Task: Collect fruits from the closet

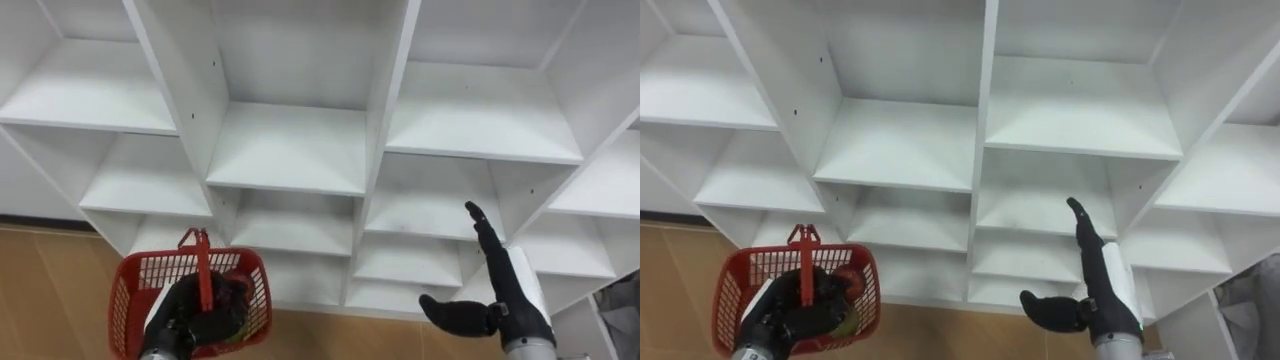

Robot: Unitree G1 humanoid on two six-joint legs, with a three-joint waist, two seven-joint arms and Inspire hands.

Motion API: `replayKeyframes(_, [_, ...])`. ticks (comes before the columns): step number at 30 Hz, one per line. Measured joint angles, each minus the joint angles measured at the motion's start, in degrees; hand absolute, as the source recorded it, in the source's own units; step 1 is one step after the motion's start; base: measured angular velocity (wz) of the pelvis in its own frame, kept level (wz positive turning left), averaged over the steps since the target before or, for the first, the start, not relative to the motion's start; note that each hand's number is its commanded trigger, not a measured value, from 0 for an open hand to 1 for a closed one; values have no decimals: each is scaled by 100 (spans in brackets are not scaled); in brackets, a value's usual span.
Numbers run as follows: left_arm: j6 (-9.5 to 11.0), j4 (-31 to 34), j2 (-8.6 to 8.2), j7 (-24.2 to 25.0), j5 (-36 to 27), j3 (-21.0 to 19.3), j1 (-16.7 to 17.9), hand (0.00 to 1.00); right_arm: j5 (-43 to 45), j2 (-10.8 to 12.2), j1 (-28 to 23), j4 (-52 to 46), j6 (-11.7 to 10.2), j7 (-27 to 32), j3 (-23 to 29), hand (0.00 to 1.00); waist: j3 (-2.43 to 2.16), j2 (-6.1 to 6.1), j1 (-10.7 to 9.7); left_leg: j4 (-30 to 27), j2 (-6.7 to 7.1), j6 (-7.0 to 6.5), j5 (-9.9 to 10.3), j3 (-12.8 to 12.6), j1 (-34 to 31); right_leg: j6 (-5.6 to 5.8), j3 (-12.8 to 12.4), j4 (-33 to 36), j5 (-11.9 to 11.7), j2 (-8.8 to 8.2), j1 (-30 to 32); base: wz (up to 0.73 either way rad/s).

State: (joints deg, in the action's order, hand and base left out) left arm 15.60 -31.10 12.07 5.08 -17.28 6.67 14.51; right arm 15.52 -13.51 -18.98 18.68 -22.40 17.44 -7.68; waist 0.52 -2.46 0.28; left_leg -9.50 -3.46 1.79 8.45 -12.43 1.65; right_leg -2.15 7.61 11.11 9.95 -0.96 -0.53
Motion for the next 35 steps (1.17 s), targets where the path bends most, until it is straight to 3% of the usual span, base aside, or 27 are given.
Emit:
replayKeyframes(9, [1, -1280, -38, -328, 197, -193, 12, 100, -399, 131, 24, 1395, 10, 9, 81, 0, -7, 40, -16, 80, 11, 3, 30, 12, 200, 18, 45, -144, -2, 9, -250, 2])
replayKeyframes(16, [-3, -2018, -208, -615, 174, -331, 100, 100, -1349, 284, 140, 2752, 89, -19, 265, 0, -25, 96, 11, 123, 22, 1, 48, 33, 267, 26, 42, -164, 0, 2, -297, -1])
replayKeyframes(19, [-24, -2434, -233, -729, 162, -436, 99, 100, -1859, 320, 236, 3563, 221, -101, 268, 0, -48, 93, 9, 133, 23, 6, 61, 51, 304, 36, 47, -216, 8, 8, -366, 3])
replayKeyframes(24, [-169, -2886, -261, -852, 207, -651, 131, 100, -2688, 482, 267, 4440, 636, -487, 280, 0, -42, 72, 7, 147, 24, 9, 70, 40, 293, 39, 48, -240, 10, 14, -369, 1])
replayKeyframes(29, [-294, -3258, -344, -916, 332, -892, 47, 100, -2993, 552, 442, 5076, 953, -853, 463, 0, -12, 61, -10, 122, 35, 4, 130, 74, 401, 64, 55, -262, 28, 10, -540, 2])
replayKeyframes(35, [-569, -3312, -461, -950, 449, -897, 30, 100, -3130, 587, 568, 5315, 1286, -1136, 686, 0, -15, 91, -3, 82, 60, -13, 171, 90, 468, 93, 44, -255, 67, -5, -579, 0])
